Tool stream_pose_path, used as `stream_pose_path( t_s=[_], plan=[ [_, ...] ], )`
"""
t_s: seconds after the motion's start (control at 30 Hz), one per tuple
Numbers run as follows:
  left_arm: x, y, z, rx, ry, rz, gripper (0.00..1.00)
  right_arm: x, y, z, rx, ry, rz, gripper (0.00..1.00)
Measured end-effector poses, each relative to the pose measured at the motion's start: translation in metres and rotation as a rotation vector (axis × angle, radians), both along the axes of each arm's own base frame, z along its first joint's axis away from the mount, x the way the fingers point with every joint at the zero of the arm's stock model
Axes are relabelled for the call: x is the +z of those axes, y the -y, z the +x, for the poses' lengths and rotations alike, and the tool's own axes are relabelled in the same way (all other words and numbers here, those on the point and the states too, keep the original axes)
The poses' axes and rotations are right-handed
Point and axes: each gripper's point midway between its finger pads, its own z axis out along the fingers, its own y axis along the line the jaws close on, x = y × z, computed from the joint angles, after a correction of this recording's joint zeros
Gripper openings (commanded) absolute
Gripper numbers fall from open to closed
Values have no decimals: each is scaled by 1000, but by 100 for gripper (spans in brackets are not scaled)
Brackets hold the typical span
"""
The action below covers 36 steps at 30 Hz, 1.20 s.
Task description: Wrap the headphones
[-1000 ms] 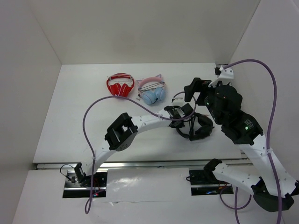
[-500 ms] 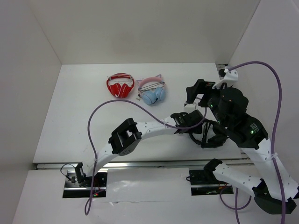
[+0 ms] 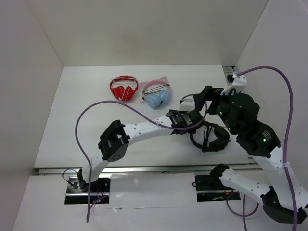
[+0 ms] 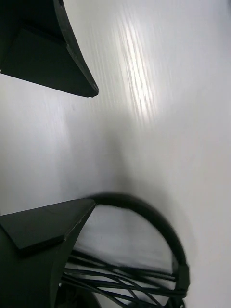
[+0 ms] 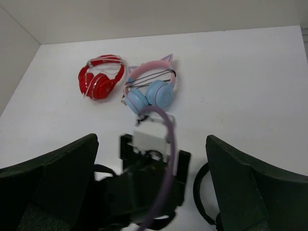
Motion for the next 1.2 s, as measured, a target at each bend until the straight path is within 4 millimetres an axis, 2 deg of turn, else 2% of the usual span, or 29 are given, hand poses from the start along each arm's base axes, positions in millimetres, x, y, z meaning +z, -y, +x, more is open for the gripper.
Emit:
stream_pose_path(
  t_s=[0.07, 0.2, 0.27, 0.37, 0.43, 0.6, 0.73, 0.87, 1.03, 1.2],
  plan=[
    [29, -26, -1, 36, 45, 36, 100, -4, 2, -6, 9, -15, -8, 100],
    [96, -101, -13, 101, 142, 56, 100, -6, 11, -20, 14, -27, -8, 100],
    [129, -129, -17, 120, 187, 19, 100, -6, 15, -26, 16, -27, -8, 100],
    [165, -168, -25, 159, 237, -26, 100, -5, 18, -34, 28, -28, -5, 100],
    [178, -194, -39, 184, 256, -40, 100, -9, 21, -40, 33, -41, -12, 100],
    [191, -262, -83, 182, 259, -62, 100, -14, 35, -60, 42, -77, -28, 100],
    [197, -317, -113, 194, 267, -143, 100, 3, 53, -87, 34, -44, 7, 100],
    [195, -356, -139, 195, 252, -216, 100, 28, 77, -132, 13, 59, 73, 100],
    [183, -390, -163, 198, 221, -260, 100, 45, 103, -190, -36, 182, 136, 100],
    [181, -404, -174, 189, 209, -303, 100, 45, 115, -229, -55, 266, 167, 100]
  ],
)
